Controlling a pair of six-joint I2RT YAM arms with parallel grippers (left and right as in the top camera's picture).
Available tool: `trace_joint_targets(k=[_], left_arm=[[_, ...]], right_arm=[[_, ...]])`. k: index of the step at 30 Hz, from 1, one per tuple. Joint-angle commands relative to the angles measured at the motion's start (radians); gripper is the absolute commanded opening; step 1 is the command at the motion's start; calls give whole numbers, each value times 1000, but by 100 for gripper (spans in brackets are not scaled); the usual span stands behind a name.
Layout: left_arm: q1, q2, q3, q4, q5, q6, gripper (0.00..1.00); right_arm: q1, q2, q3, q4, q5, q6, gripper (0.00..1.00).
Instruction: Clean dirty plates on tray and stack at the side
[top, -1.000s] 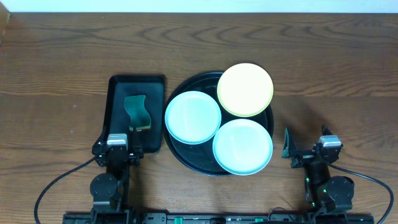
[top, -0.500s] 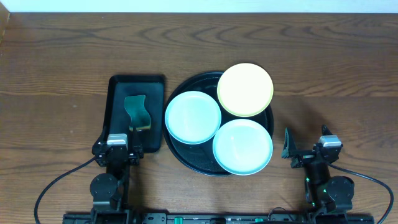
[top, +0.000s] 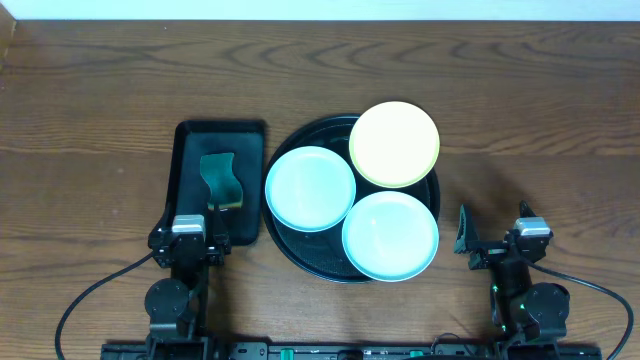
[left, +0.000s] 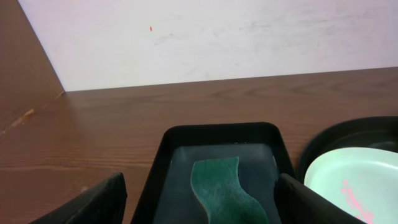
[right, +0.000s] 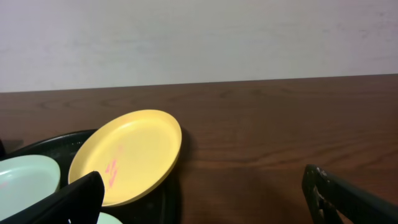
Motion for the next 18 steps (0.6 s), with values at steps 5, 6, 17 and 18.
trace_joint_targets(k=[5,6,17,18], left_arm=[[5,-7,-15,-46,-6,20,76],[5,-7,-15,-46,-6,20,76],[5,-7,-14,-43,-6,19,76],[5,-7,-11,-43,-6,15,76]], right_arm=[[16,-1,-2,-4,20,-13,99],[16,-1,-2,-4,20,-13,99],[16,-1,-2,3,20,-13,99],[16,-1,-1,9,20,-13,99]])
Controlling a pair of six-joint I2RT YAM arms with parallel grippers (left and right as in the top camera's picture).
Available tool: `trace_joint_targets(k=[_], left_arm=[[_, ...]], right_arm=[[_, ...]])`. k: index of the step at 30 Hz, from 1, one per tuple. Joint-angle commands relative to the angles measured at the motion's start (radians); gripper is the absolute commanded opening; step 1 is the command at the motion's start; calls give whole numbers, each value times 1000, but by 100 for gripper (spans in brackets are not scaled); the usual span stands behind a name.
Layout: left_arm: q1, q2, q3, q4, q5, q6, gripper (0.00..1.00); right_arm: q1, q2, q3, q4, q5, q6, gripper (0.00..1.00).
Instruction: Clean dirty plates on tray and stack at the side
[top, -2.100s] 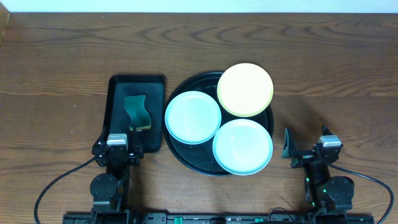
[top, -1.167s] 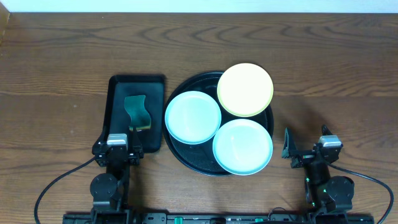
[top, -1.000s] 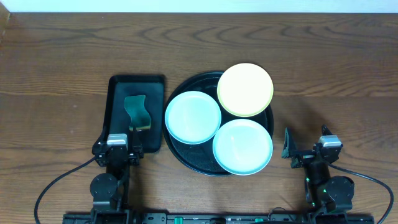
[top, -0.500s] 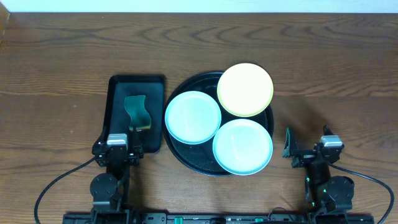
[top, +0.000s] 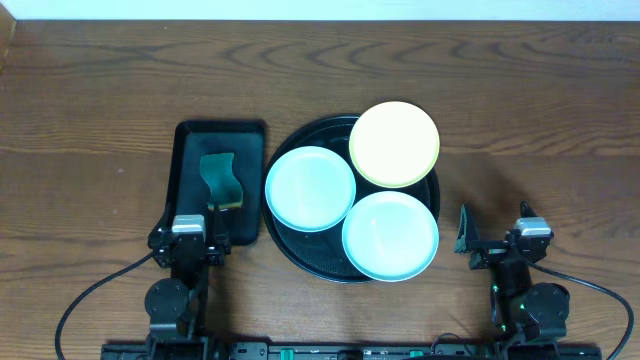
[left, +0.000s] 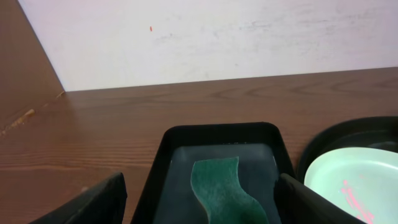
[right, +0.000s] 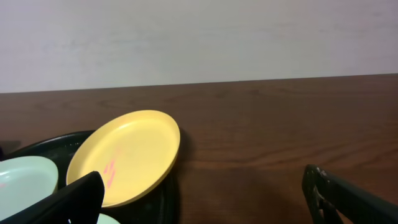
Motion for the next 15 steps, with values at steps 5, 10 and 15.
trace_joint_targets(k=[5,10,15], left_arm=[[5,12,38,-44,-6,-37,76],[5,105,138,-44,-6,-59,76],[5,284,299,-75,18,-79,76]], right_arm=[[16,-1,0,57,13,-13,99],[16,9,27,78,-7,-12,99],[16,59,98,78,-10,-12,99]])
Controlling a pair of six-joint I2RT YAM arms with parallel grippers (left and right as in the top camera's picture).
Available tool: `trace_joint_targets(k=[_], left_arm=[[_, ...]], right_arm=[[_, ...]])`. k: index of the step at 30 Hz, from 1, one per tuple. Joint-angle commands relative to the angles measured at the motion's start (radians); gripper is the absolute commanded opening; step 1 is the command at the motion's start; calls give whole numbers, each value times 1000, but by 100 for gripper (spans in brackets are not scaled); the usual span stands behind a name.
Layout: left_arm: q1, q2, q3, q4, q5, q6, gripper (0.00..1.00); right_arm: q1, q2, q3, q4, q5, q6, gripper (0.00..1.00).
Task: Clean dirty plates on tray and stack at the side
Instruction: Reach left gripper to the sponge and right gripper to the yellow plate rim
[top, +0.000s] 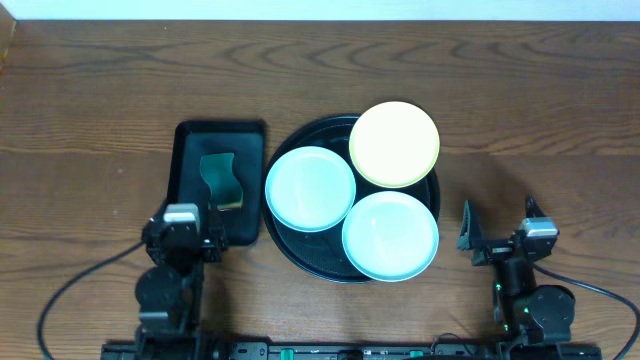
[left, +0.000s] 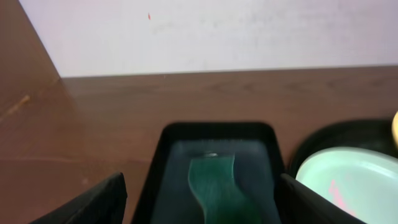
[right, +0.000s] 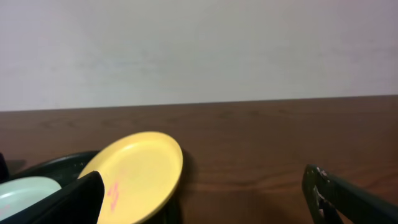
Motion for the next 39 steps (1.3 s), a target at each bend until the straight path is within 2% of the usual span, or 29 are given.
trace_joint_targets(k=[1,6,13,23,30,34,37,39], left_arm=[[5,123,145,-25,24,-26,76],[5,340,367,-166,32,-27,76],[5,615,700,-446,79,-49,76],[5,1012,1180,-897,79,-75,76],[4,1143,1221,-960,79,-75,76],[4,1189,1221,-962,99,-100,76],[4,1207,1221,-962,127,-102,76],[4,1211,1221,-961,127,-101,76]], right_arm=[[16,47,88,4,-5,-13,99],[16,180,215,-10,-13,-12,99],[16,481,485,-127,-53,-12,99],[16,993,966,-511,-166,-13,99],[16,1293,1225,-799,-282,-13,99],[16,1391,1236,-773,-324,14,99],[19,1437,1236,-724,-469,22,98],[32,1462,1236,-702,-518,32,88]])
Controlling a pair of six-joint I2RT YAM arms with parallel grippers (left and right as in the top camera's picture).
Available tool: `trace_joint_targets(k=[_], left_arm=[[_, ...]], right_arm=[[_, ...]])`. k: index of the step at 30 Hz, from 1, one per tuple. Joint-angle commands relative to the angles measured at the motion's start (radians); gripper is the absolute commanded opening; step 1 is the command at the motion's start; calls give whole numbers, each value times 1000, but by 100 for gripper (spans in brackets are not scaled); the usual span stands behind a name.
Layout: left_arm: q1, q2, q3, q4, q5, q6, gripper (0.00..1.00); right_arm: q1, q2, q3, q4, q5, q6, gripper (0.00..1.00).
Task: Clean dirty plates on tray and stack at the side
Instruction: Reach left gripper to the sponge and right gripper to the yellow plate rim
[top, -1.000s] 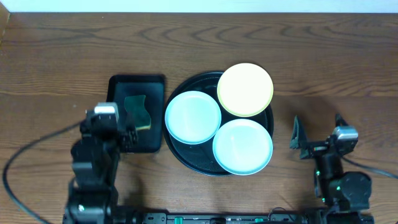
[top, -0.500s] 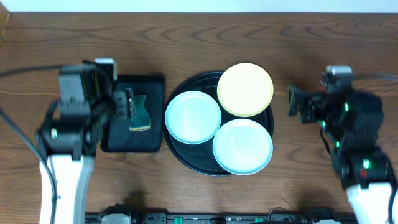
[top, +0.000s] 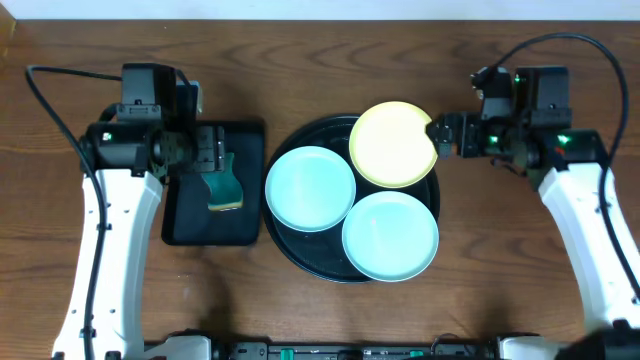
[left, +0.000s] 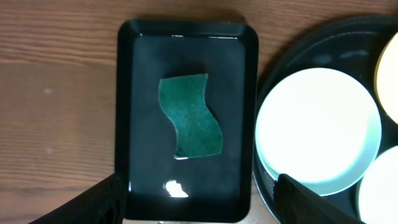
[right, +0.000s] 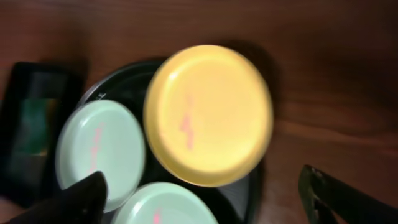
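A round black tray (top: 300, 250) holds a yellow plate (top: 394, 144) and two pale mint plates (top: 310, 188) (top: 390, 235). Pink marks show on the yellow plate (right: 208, 115) and a mint plate (right: 99, 155) in the right wrist view. A green sponge (left: 189, 124) lies in a black rectangular tray (left: 124, 112). My left gripper (top: 207, 152) hangs open above that tray, nothing between its fingers. My right gripper (top: 447, 134) is open and empty, beside the yellow plate's right edge.
The brown wooden table (top: 320, 60) stretches bare behind and to both sides of the trays. A wet glint (left: 176, 188) shows on the sponge tray's floor. Cables run from both arms near the table's far corners.
Both arms have left the near table edge and now reach out high over the table, cameras looking down: left over the sponge tray, right by the yellow plate. Plates and sponge lie as before.
At the two oldest moments both arms sat folded at the near edge, open, looking level across the table. Then the wrist views had shifted slightly. Now both grippers hang over the trays, still open and empty. No plate or sponge has moved.
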Motion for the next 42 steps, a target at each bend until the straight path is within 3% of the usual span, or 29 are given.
trace_joint_targets(k=[1,5,9,11,21,33,42], left_arm=[[5,10,19,1,28,-17,76],[5,11,19,15,22,-30,76],[14,16,19,6,-111,-190,76],[23,21,19,0,-127,-210,76],[43,57,17,-5,-131,-211,76],[43,98,15,-8,-131,-211,76],[43,98,12,-8,-131,-211,76]], right_arm=[[44,44,24,27,-147,47,84],[116,92,25,36,-72,163,68],[212,148,35,41,10,274,53],[259,178,45,37,61,325,46],[417,369,62,66,162,406,38],[479,486,64,124,189,406,31],[493,515,64,133,233,439,19]])
